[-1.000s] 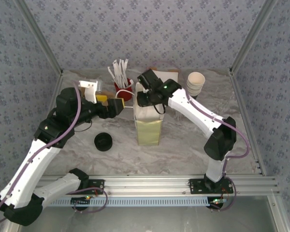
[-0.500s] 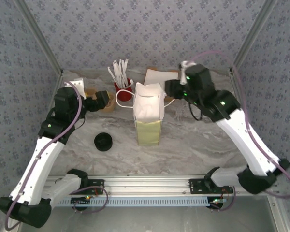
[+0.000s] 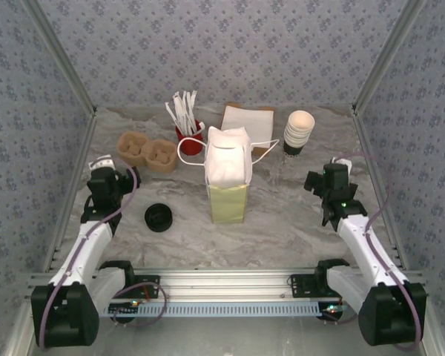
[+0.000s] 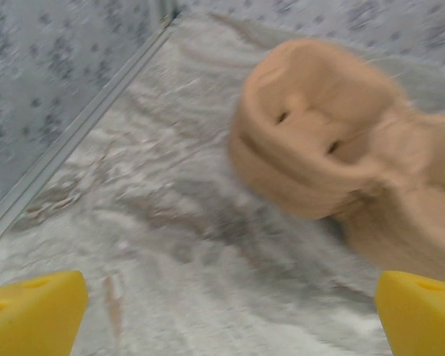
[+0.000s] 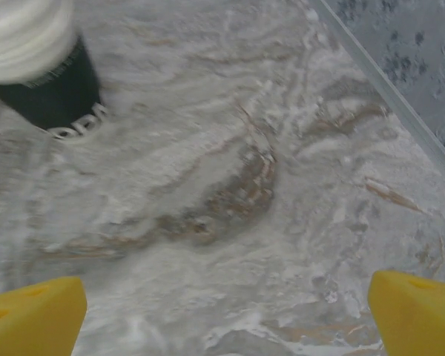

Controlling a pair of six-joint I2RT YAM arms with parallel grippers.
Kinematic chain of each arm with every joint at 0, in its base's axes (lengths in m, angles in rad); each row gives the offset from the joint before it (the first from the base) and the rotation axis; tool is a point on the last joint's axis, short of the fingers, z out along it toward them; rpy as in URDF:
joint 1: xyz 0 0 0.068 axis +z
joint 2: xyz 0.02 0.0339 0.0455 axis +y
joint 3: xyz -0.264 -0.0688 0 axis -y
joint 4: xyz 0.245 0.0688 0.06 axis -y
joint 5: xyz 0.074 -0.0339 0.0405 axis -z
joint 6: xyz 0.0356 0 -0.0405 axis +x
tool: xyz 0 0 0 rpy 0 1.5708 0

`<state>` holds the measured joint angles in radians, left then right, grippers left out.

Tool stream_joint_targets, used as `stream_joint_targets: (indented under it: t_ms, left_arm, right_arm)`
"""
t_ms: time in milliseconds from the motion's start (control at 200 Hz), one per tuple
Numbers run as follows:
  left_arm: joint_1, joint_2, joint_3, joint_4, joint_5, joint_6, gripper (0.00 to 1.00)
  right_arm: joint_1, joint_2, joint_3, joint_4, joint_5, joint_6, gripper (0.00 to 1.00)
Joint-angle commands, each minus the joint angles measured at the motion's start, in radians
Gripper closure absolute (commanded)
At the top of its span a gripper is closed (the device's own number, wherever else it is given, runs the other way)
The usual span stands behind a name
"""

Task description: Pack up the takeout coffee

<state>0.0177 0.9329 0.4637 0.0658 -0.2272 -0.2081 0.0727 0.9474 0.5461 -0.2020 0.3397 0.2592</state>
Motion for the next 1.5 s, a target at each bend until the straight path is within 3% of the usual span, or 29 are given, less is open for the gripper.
stream_joint_targets:
  t_ms: [0,215,360,425,540,595,800,879,934,994,1029,1269,1494]
  left_arm:
    - [0.043,0.028,-0.064,0.241,-0.015,0.077,0.01]
    - [0.105,0.193,-0.166,0.515,0.063,0.056,0.01]
    - [0.106,0.318,-0.175,0.669,0.118,0.068,0.01]
    - [0.107,0.368,-0.172,0.738,0.134,0.055,0.01]
    - [0.106,0.479,-0.162,0.846,0.182,0.047,0.01]
    - [0.1,0.477,-0.148,0.807,0.181,0.052,0.01]
    - [0.045,0.51,-0.114,0.777,0.133,0.103,0.01]
    - [0.012,0.632,-0.131,0.961,0.104,0.142,0.01]
    - [0.006,0.577,-0.111,0.817,0.078,0.128,0.01]
    - [0.005,0.616,-0.128,0.922,0.062,0.131,0.01]
    - [0.004,0.598,-0.121,0.873,0.06,0.124,0.01]
    - [-0.003,0.601,-0.077,0.799,0.132,0.165,0.01]
    - [-0.003,0.603,-0.066,0.782,0.129,0.164,0.01]
  right_arm:
    - [-0.047,0.051,-0.112,0.404,0.042,-0.059,0.0]
    - [-0.067,0.282,-0.175,0.738,0.026,-0.128,0.0]
    - [-0.085,0.416,-0.17,0.911,-0.094,-0.222,0.0]
    - [-0.091,0.463,-0.15,0.9,-0.113,-0.218,0.0]
    - [-0.089,0.585,-0.197,1.108,-0.18,-0.25,0.0]
    - [-0.088,0.564,-0.173,1.02,-0.178,-0.25,0.0]
    - [-0.086,0.575,-0.175,1.049,-0.189,-0.258,0.0]
    - [-0.086,0.573,-0.176,1.046,-0.189,-0.258,0.0]
    - [-0.084,0.573,-0.174,1.045,-0.188,-0.258,0.0]
    - [-0.086,0.572,-0.173,1.042,-0.191,-0.257,0.0]
    - [-0.086,0.572,-0.173,1.043,-0.191,-0.258,0.0]
    - [-0.086,0.571,-0.173,1.042,-0.19,-0.258,0.0]
    - [-0.086,0.572,-0.173,1.043,-0.191,-0.258,0.0]
